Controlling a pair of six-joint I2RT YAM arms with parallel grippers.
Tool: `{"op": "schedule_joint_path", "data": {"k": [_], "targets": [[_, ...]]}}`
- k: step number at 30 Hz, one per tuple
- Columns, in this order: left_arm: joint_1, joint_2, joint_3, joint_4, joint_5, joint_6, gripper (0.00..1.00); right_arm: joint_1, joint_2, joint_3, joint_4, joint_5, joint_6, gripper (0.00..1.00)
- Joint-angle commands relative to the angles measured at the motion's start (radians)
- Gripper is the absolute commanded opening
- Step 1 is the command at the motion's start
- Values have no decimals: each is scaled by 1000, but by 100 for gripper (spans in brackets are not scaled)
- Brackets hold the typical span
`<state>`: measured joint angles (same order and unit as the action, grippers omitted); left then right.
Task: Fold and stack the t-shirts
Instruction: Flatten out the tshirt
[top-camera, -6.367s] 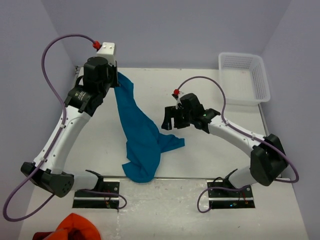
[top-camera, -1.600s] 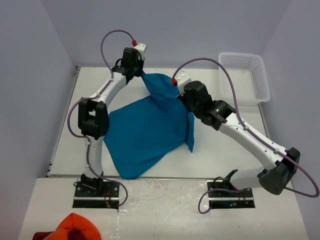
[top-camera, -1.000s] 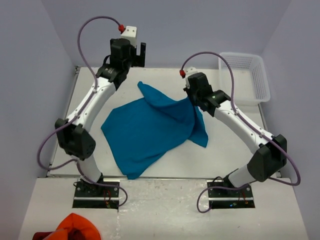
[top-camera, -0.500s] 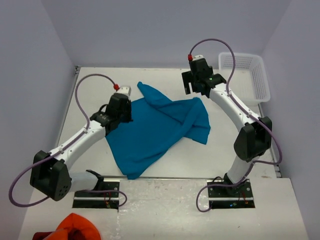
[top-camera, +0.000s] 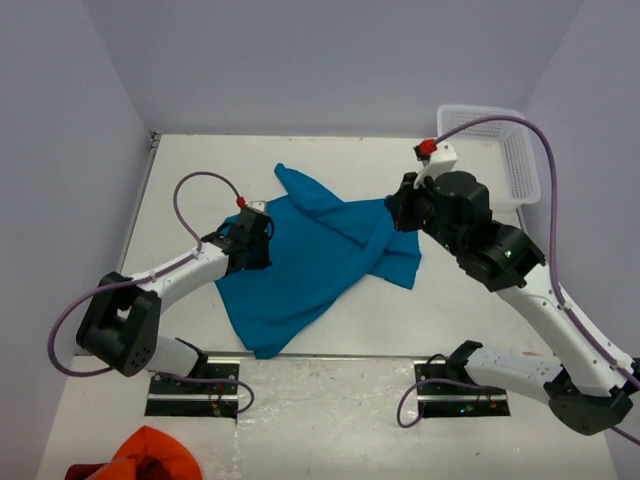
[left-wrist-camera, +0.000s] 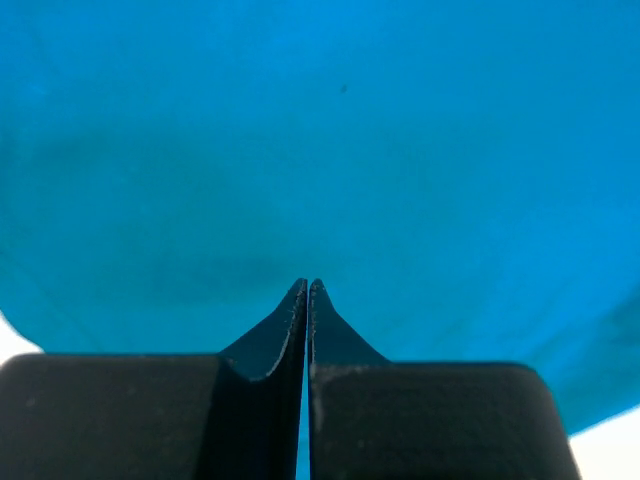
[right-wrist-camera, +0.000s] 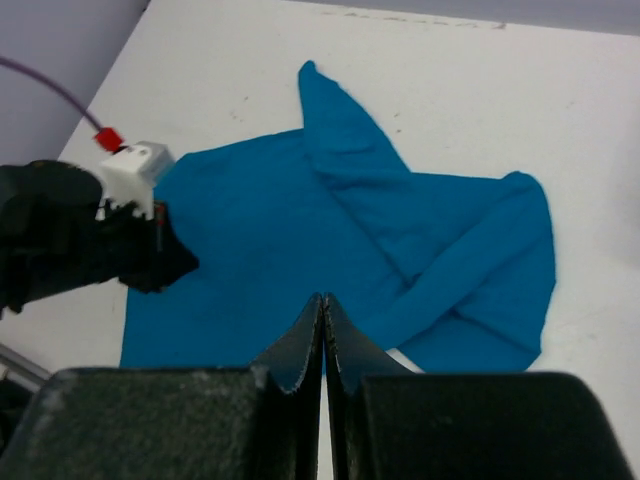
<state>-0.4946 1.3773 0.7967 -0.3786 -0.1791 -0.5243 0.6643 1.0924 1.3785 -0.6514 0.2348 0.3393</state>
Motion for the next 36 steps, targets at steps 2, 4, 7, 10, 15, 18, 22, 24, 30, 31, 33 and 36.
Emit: {"op": "schedule_joint_path", "data": {"k": [2, 4, 7, 10, 15, 18, 22, 24, 30, 31, 33, 36], "targets": [[-4, 106, 50, 26, 24, -86, 0, 99, -28, -94, -43, -8, 104, 0], [-4, 150, 56, 33, 23, -103, 0, 133, -54, -119, -48, -9, 131, 0], [-4, 206, 68, 35, 6, -120, 0, 164, -80, -163, -74, 6, 158, 0], [-2, 256, 93, 30, 1, -132, 0, 182, -95, -217, -88, 31, 176, 0], [24, 356, 179, 12, -8, -134, 0, 184, -126, -283, -103, 79, 191, 0], [72, 408, 229, 6, -3, -125, 0, 184, -106, -289, -140, 139, 207, 0], [129, 459, 311, -20, -20, -97, 0, 182, -57, -302, -174, 178, 230, 0], [157, 482, 364, -52, -37, -86, 0, 182, -22, -305, -180, 193, 244, 0], [229, 477, 447, -95, -77, -49, 0, 158, 58, -302, -171, 190, 257, 0], [234, 474, 466, -94, -79, -31, 0, 152, 64, -303, -166, 187, 256, 0], [238, 473, 493, -112, -89, -13, 0, 114, 84, -309, -154, 156, 257, 12], [237, 459, 553, -138, -88, 27, 0, 63, 101, -349, -111, 84, 254, 43]]}}
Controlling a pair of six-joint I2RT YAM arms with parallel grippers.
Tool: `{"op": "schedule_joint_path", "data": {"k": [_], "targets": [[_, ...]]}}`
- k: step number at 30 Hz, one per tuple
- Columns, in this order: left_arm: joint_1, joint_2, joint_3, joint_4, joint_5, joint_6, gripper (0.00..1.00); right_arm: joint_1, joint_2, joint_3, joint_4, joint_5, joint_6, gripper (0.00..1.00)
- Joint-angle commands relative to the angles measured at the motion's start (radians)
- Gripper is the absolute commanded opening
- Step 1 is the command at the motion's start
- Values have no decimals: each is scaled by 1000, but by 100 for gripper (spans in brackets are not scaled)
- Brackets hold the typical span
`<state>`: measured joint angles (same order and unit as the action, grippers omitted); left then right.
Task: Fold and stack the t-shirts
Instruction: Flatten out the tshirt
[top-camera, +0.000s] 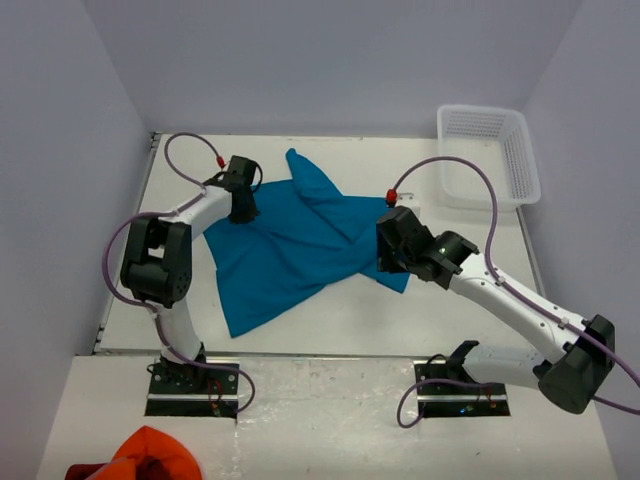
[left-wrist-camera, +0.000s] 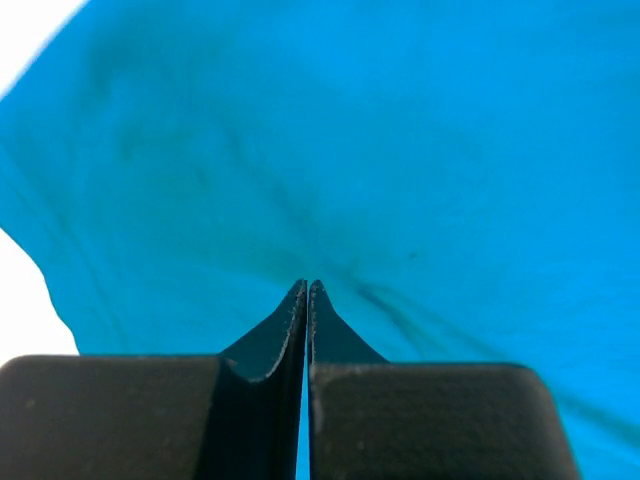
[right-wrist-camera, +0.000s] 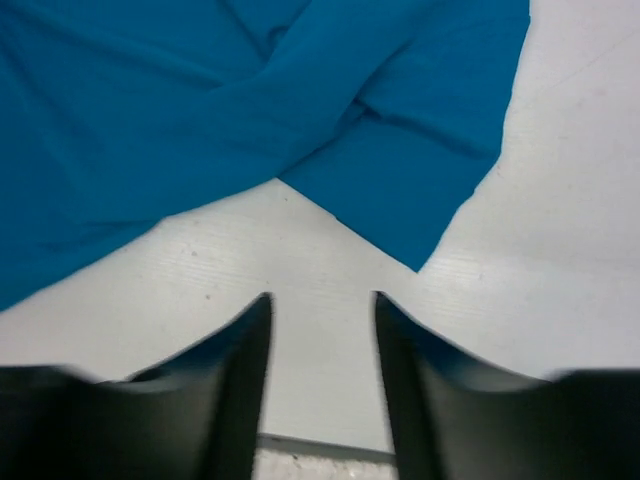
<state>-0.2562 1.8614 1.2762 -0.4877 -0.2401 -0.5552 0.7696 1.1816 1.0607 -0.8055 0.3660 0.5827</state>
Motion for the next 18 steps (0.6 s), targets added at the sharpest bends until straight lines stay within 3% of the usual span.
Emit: {"op": "schedule_joint_path", "data": {"k": [1, 2, 3, 4, 7, 10, 18], "targets": [[-3, -40, 89, -32, -24, 76, 0, -76, 16, -71, 61, -65, 11, 55], [-8, -91, 91, -34, -36, 77, 1, -93, 19, -91, 80, -78, 14, 70], [-12, -123, 89, -32, -51, 77, 10, -105, 26, -106, 101, -94, 26, 80], [-20, -160, 78, -28, -70, 83, 30, -130, 33, -135, 114, -107, 34, 80], [-52, -341, 54, -23, -100, 97, 38, -167, 76, -185, 150, -119, 94, 75], [-64, -456, 5, -32, -44, 101, 52, -196, 116, -234, 184, -133, 153, 63], [-89, -625, -191, -37, -2, 121, 51, -256, 168, -340, 245, -188, 247, 60]]}}
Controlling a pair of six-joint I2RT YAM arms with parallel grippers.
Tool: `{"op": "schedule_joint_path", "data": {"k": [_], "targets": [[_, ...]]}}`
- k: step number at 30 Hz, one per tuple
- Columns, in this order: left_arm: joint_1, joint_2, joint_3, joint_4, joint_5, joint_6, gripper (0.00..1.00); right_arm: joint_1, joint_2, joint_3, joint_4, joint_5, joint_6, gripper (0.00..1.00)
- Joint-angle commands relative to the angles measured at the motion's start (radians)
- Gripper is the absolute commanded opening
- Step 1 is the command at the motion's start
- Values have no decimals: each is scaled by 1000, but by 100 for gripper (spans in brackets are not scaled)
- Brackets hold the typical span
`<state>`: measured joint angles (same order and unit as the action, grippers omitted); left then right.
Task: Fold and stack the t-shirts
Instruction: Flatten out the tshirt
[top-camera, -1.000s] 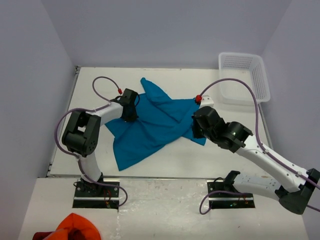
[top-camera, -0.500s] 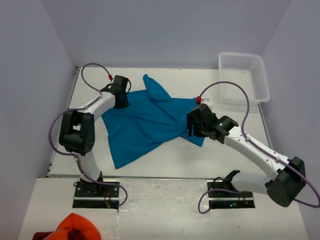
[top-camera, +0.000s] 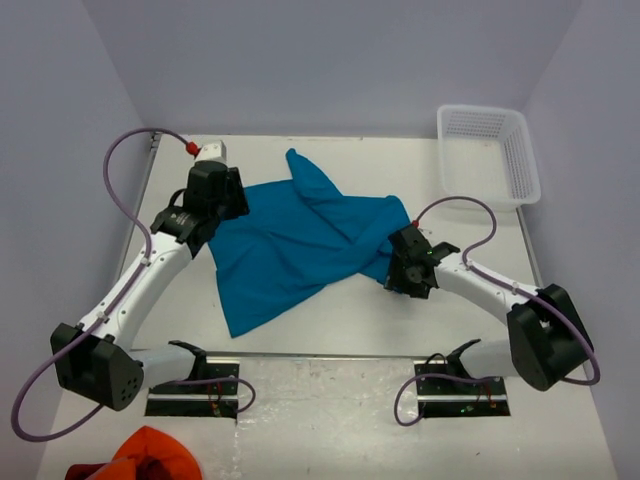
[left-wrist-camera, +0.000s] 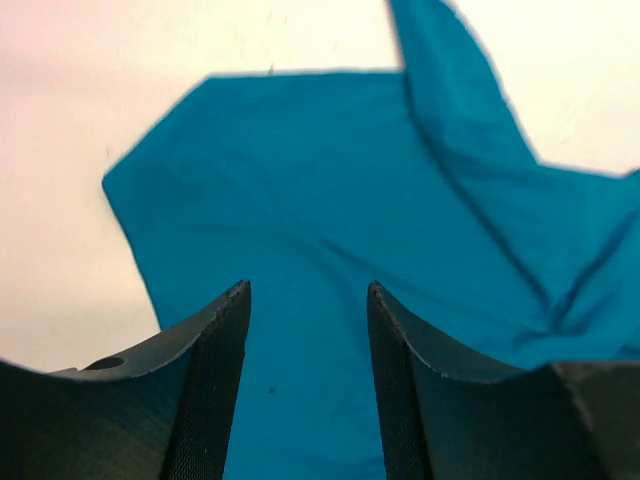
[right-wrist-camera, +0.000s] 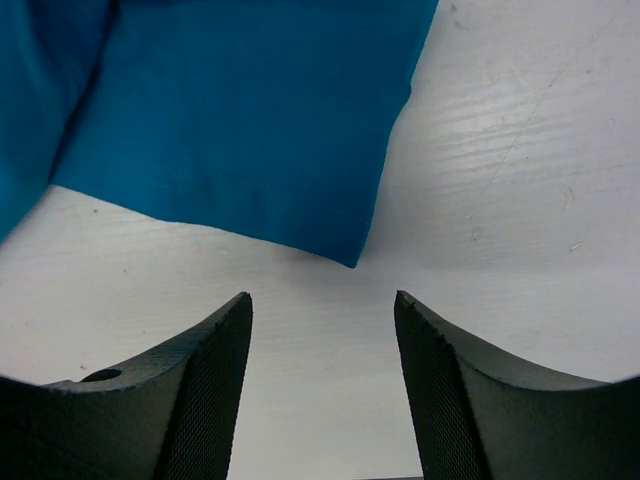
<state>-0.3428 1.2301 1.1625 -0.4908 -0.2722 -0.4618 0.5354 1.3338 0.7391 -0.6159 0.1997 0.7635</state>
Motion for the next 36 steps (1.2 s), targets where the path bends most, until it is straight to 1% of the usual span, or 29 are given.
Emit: {"op": "schedule_joint_path", "data": {"k": [1, 5, 11, 19, 22, 26, 27, 28, 31, 33, 34, 36], "targets": [[-4, -21, -90, -31, 31, 28, 51, -23, 24, -21, 56, -37, 68, 59], [-4, -60, -129, -23, 54, 32, 51, -44, 54, -32, 82, -51, 74, 58], [-10, -107, -176, -11, 88, 32, 51, -112, 116, 8, 105, -82, 53, 57], [-16, -175, -188, -35, 93, 43, 51, -127, 146, 39, 96, -82, 57, 54], [-16, -202, -185, -48, 87, 46, 52, -129, 159, 51, 84, -101, 59, 49], [-16, -224, -184, -60, 80, 49, 53, -127, 183, 75, 64, -125, 54, 47], [-16, -227, -184, -60, 80, 49, 53, -127, 185, 77, 62, -128, 53, 45], [-16, -228, -185, -60, 79, 49, 53, -127, 188, 80, 59, -137, 53, 40], [-16, -239, -193, -57, 82, 49, 54, -127, 192, 83, 56, -154, 57, 35], [-16, -238, -195, -54, 82, 51, 54, -127, 199, 91, 50, -155, 59, 34], [-16, -236, -196, -52, 82, 51, 54, -129, 202, 92, 50, -155, 57, 30], [-16, -227, -202, -46, 82, 55, 54, -129, 199, 88, 50, -149, 65, 27]]}}
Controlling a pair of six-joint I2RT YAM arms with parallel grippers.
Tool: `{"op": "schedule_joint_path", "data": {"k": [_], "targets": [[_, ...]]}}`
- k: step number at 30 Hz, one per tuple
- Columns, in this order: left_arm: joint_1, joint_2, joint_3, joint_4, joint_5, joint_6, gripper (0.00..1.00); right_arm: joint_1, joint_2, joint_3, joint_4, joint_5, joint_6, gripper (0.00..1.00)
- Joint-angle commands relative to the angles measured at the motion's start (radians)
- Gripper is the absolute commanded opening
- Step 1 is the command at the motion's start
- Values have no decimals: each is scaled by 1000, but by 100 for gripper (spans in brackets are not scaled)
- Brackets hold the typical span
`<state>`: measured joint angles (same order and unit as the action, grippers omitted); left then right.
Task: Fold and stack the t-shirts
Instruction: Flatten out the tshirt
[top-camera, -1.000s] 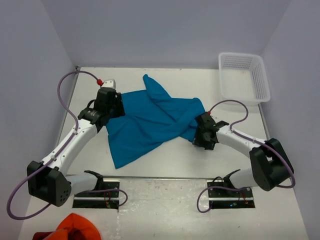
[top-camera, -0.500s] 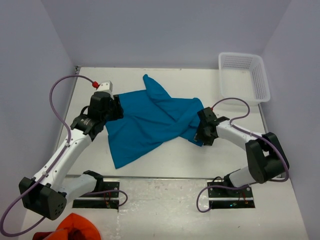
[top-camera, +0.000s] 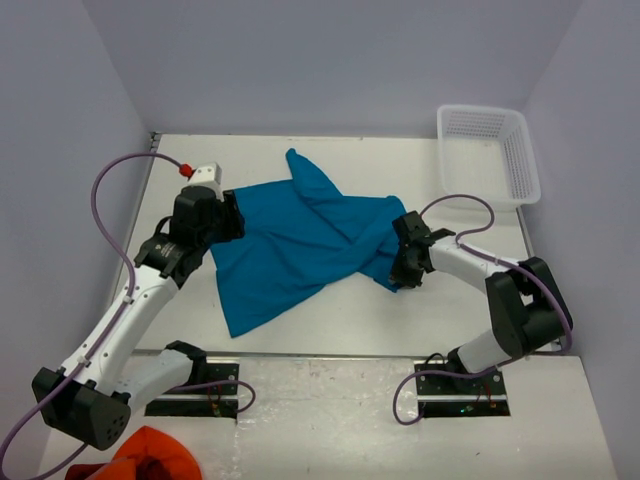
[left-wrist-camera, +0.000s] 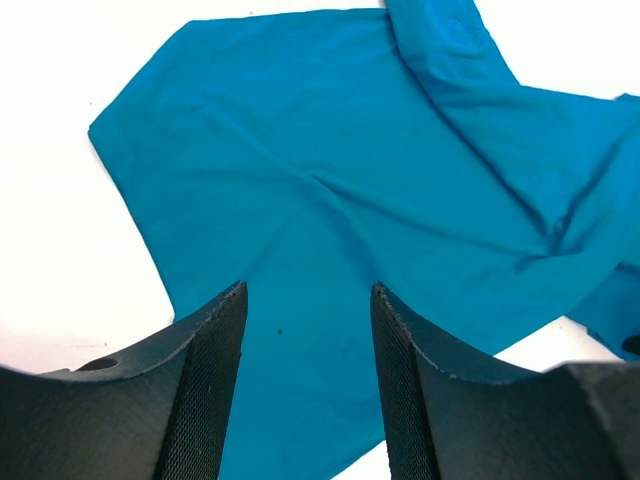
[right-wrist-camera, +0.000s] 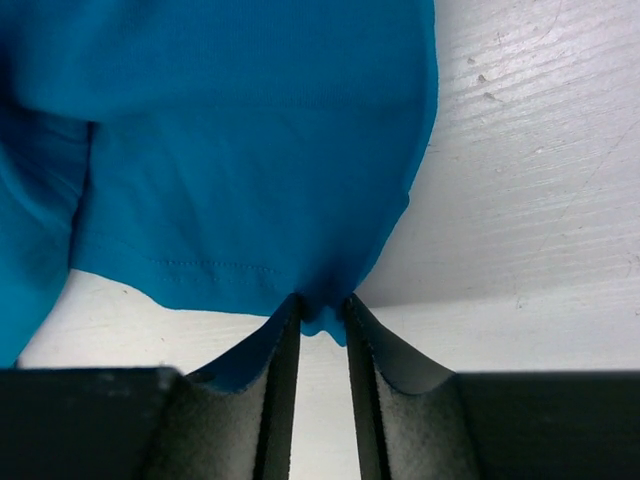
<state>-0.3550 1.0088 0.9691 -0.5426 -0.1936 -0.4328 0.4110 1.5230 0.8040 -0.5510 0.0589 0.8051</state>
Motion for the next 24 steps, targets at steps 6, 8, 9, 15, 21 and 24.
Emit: {"op": "schedule_joint_path", "data": {"k": [6, 8, 9, 15, 21, 24], "targets": [[-4, 40, -18, 4, 14, 32, 54, -1, -37, -23, 16, 22, 39, 15], [-4, 45, -36, 12, 5, 31, 54, -1, -55, -40, 34, 27, 39, 4], [-4, 56, -40, 10, 2, 31, 55, -1, -58, -43, 37, 32, 36, 2], [-6, 99, -82, 4, 32, -10, 54, 0, -93, -49, 59, 48, 6, 0], [-30, 93, -119, -52, 37, -66, 55, 3, -121, -25, 54, 65, -49, 0], [-65, 82, -144, -77, 10, -102, 55, 3, -127, -19, 63, 52, -63, 0]]}}
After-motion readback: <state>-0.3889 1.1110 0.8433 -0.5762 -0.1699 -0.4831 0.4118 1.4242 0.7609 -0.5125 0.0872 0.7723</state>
